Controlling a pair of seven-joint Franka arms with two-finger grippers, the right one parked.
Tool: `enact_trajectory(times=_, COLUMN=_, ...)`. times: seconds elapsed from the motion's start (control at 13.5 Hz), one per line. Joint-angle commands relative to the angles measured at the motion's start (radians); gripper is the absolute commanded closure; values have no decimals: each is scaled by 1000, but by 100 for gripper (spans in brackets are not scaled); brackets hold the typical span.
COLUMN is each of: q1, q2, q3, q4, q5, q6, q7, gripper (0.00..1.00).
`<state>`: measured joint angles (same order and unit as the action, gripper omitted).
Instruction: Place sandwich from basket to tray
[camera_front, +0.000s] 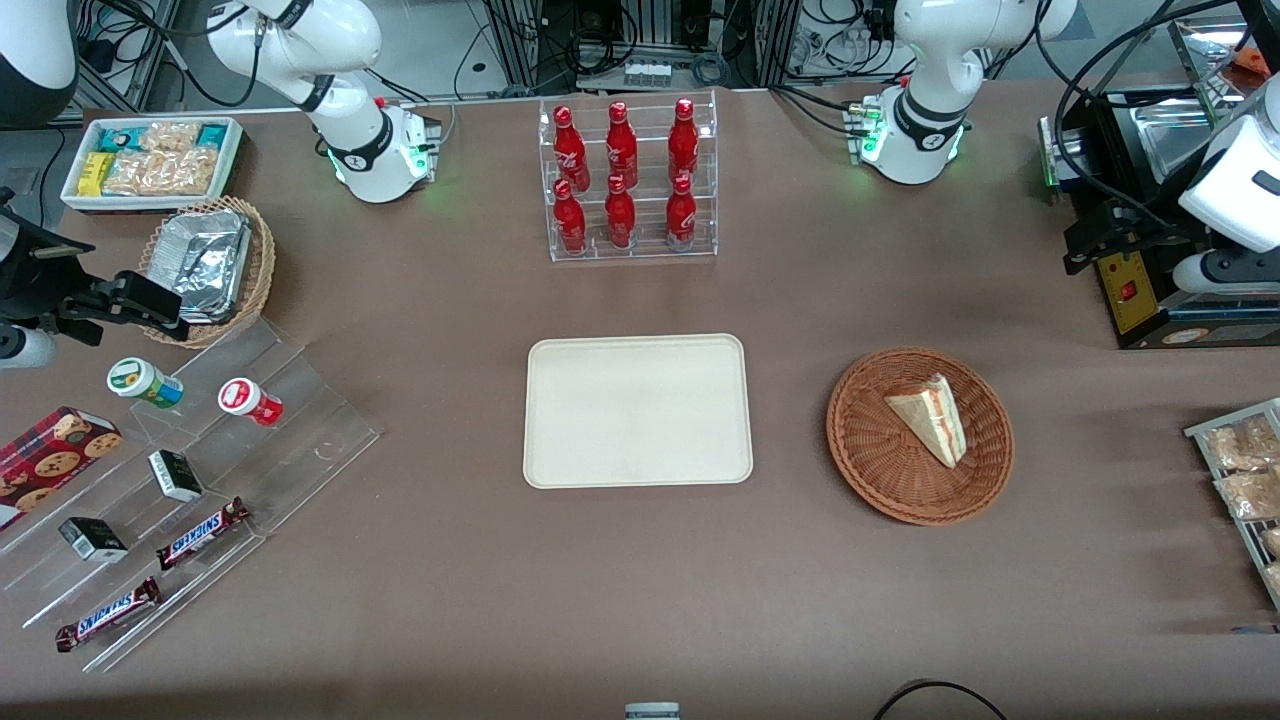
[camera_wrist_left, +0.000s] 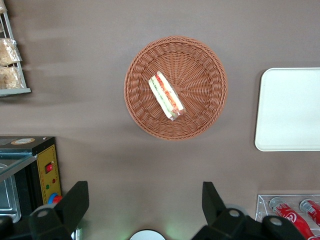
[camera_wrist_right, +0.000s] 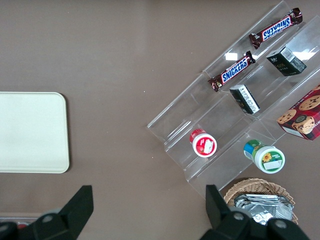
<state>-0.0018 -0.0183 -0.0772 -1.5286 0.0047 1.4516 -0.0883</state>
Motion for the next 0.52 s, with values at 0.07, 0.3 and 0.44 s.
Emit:
enact_trajectory(times=0.07, q1=22, q2=-12, q3=-18, q4=-1, q5=-12, q6=-27, q7=-7, gripper=0)
enact_trajectory(times=0.3, q1=22, q2=1, q3=-16, q4=-43, q5=1, q6=-20, q7=4, gripper=0)
enact_trajectory(times=0.44, q1=22, q2=12, q3=-13, q4=-93, q5=8, q6=7, q7=4, gripper=0)
